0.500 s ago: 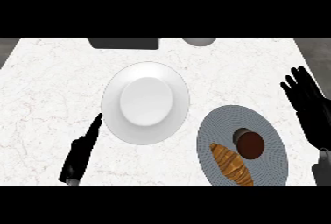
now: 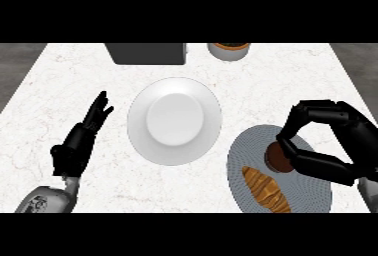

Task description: Pick the cupcake from the placemat and place it in the plate

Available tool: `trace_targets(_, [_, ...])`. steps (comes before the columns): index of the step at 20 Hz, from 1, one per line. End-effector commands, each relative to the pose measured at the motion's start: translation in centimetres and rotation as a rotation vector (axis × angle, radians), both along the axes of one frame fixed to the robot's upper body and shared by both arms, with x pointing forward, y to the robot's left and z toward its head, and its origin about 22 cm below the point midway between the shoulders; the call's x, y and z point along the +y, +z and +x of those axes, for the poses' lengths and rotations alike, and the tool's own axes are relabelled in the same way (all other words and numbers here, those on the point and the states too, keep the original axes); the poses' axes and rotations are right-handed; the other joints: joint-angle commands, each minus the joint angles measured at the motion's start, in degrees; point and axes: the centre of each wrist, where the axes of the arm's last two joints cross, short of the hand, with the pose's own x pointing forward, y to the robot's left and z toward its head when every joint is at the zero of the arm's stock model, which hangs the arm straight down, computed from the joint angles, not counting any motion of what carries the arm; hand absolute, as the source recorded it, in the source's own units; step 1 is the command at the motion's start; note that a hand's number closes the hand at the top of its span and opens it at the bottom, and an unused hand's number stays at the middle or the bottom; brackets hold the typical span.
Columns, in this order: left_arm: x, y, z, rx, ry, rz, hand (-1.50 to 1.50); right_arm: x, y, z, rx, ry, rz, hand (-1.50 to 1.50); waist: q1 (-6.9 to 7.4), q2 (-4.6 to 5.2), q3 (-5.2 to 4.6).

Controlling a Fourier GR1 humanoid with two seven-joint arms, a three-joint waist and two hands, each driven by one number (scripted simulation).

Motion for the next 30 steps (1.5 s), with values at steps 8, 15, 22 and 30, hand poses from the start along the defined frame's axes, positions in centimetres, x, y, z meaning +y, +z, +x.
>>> trace_targets(8, [2.1, 5.6, 1.6, -0.132, -0.032, -0.045, 0.0, 5.5, -14.9, -6.9, -0.332, 0.086, 0.162, -1.5, 0.54, 2.72, 1.27])
trace_targets(15, [3.4, 6.8, 1.8, -0.132, -0.014, -0.02, 0.0, 3.2, -15.4, -10.3, -0.513, -0.018, 0.052, -1.5, -0.5, 2.45, 0.83])
trace_targets(22, [4.8, 8.4, 2.7, -0.137, 0.031, -0.04, 0.0, -2.8, -12.4, -13.5, -0.396, -0.277, -0.392, -1.5, -2.55, 2.3, 0.46])
trace_targets(30, [4.4, 7.3, 2.0, -0.135, 0.01, -0.032, 0.0, -2.6, -10.8, -17.9, -0.116, -0.406, -0.772, -1.5, -1.12, 2.66, 0.49])
